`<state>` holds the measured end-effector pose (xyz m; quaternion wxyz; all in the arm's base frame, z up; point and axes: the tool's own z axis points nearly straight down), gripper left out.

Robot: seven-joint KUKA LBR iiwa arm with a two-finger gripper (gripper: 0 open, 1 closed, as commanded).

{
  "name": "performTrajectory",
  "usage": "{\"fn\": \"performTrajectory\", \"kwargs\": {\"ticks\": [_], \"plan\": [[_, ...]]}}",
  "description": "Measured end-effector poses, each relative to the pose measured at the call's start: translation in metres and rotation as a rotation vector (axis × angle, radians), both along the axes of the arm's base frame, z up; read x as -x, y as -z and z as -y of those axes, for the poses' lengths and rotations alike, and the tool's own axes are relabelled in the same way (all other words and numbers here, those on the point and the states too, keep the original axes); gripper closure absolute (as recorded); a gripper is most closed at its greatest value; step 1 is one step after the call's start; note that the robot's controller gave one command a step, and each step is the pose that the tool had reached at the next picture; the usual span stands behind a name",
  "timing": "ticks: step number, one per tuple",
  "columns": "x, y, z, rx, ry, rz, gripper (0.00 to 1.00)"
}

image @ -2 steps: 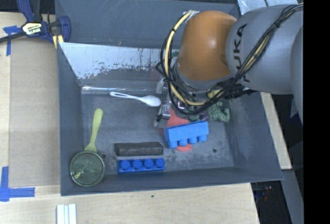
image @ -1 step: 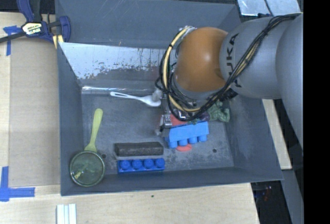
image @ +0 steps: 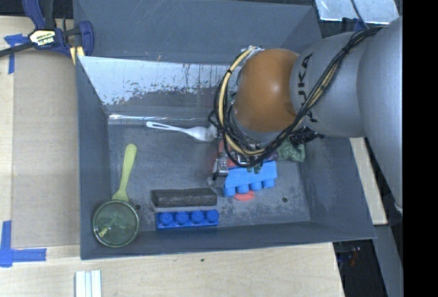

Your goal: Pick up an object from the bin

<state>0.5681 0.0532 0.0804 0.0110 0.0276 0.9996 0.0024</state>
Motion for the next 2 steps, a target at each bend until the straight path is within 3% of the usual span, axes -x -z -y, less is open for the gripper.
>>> {"fn": "performTrajectory", "kwargs": {"ticks": [1, 2], "plan": [[0.002, 0.006, 0.001, 0.002, -0.048, -0.005, 0.0], [-0.02, 0.005, 0.028, 0.002, -0.102, 0.0, 0.0]]}}
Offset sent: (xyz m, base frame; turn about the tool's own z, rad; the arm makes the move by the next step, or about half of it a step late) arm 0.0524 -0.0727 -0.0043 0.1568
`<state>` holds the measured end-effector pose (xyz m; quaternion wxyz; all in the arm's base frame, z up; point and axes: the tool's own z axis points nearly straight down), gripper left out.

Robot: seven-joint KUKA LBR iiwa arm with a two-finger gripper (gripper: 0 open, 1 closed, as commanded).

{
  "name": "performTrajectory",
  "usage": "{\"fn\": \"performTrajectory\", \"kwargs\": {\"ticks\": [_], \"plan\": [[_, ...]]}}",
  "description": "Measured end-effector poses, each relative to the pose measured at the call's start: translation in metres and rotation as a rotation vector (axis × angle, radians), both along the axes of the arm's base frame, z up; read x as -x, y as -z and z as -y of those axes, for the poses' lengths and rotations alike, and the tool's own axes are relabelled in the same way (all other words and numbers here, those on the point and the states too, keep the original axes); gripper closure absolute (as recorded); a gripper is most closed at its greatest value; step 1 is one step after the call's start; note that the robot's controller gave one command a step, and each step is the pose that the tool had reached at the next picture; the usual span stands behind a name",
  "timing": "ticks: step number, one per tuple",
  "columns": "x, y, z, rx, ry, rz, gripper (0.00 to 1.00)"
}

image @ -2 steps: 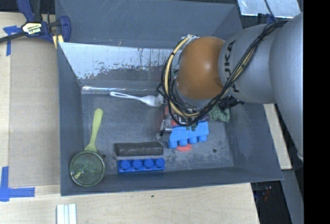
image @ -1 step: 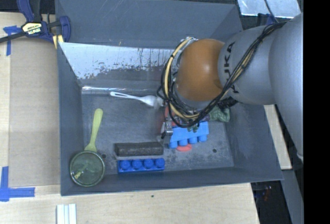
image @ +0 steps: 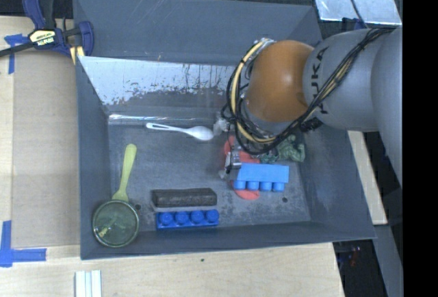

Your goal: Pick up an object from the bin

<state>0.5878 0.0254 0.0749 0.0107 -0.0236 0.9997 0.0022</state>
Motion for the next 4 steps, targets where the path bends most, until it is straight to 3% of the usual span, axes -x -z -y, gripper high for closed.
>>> {"fn": "performTrajectory", "kwargs": {"ticks": [1, 2, 3, 4], "plan": [[-0.009, 0.001, 0.016, -0.001, 0.168, 0.001, 0.0], [0.005, -0.02, 0.007, -0.002, 0.162, 0.0, 0.0], [-0.001, -0.013, 0.011, 0.001, 0.038, 0.006, 0.0], [0.001, -0.005, 0.015, -0.004, 0.218, 0.002, 0.0]]}}
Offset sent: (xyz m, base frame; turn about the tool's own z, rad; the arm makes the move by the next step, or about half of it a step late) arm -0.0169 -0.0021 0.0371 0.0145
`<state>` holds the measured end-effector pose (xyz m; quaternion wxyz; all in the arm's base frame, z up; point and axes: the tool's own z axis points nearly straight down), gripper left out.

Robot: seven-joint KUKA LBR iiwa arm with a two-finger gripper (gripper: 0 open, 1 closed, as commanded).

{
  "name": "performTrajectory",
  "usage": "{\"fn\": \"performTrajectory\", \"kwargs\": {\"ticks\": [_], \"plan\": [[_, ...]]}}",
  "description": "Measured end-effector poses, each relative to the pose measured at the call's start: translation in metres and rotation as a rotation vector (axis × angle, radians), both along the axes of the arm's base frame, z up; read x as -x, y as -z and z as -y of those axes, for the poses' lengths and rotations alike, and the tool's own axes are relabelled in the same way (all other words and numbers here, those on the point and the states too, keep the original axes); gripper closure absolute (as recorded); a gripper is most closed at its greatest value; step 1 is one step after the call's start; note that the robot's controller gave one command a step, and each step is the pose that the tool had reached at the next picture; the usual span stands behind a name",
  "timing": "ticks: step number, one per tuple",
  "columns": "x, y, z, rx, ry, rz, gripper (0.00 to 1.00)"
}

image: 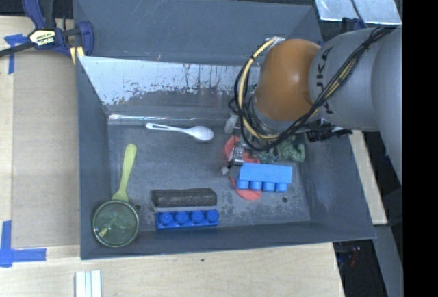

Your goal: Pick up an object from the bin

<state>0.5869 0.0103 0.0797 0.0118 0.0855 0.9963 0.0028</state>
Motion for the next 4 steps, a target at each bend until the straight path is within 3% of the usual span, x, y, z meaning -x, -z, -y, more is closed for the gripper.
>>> {"fn": "performTrajectory", "kwargs": {"ticks": [1, 2, 3, 4], "plan": [[-0.002, 0.004, 0.001, 0.003, -0.125, 0.002, 0.0], [0.0, 0.007, 0.005, 0.001, -0.048, 0.001, 0.0], [-0.017, 0.003, 0.097, -0.002, 0.038, 0.001, 1.0], [-0.017, 0.003, 0.097, -0.002, 0.038, 0.001, 1.0]]}}
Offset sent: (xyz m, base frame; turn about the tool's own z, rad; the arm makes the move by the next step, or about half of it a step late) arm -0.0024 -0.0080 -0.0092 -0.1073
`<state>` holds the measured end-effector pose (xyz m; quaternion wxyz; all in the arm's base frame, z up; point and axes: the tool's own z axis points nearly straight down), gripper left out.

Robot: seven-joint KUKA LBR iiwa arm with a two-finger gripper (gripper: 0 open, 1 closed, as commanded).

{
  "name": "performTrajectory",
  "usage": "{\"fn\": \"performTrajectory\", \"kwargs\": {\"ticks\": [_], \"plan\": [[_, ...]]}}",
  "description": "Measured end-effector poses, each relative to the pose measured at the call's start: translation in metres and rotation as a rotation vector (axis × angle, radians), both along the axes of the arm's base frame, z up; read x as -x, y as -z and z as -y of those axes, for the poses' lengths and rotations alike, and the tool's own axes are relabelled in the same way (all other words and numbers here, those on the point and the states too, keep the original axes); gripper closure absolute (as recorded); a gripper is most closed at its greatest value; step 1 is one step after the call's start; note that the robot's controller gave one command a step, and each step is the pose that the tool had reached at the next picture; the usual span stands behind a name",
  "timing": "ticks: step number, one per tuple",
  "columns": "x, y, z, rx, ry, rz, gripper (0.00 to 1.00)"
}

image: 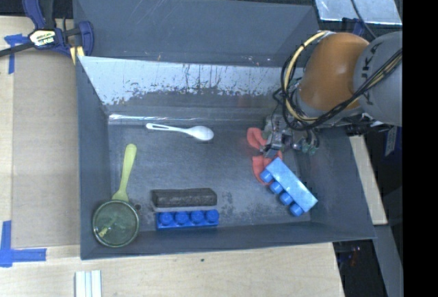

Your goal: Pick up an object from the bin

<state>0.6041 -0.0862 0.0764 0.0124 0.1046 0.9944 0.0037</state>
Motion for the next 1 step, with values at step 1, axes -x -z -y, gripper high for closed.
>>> {"fn": "performTrajectory", "kwargs": {"ticks": [1], "plan": [[0.0102, -0.049, -0.0036, -0.004, -0.023, -0.006, 1.0]]}}
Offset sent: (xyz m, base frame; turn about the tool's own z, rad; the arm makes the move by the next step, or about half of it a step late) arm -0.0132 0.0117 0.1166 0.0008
